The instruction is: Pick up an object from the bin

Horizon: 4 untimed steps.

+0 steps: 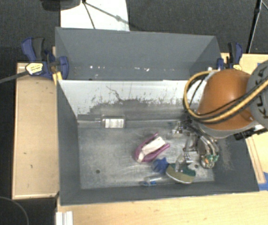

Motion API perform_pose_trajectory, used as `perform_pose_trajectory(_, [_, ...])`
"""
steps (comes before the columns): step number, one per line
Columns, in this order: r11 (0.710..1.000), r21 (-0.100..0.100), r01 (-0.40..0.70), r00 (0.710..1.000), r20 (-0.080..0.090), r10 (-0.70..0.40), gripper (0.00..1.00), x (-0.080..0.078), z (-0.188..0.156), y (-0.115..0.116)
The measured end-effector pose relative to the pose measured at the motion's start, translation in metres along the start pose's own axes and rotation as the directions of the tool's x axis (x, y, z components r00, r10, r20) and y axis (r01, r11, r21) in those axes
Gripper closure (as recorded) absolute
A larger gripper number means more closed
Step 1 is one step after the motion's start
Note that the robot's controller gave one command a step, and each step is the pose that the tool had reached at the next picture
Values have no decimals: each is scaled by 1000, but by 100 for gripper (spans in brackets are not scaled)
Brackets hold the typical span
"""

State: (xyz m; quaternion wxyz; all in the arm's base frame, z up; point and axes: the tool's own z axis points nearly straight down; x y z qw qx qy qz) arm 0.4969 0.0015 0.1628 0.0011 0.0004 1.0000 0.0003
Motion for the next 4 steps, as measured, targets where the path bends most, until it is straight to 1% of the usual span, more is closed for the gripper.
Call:
perform_pose_trajectory(1, [975, 2, 221, 975, 15, -221, 0, -20, 72, 44])
perform_pose_trajectory(2, [975, 0, 221, 975, 9, -221, 100, -19, 75, 45])
perform_pose_trajectory(3, [975, 1, 222, 975, 7, -222, 100, -16, -27, 50])
perform_pose_trajectory(4, [973, 1, 230, 973, 7, -230, 100, -28, -89, 52])
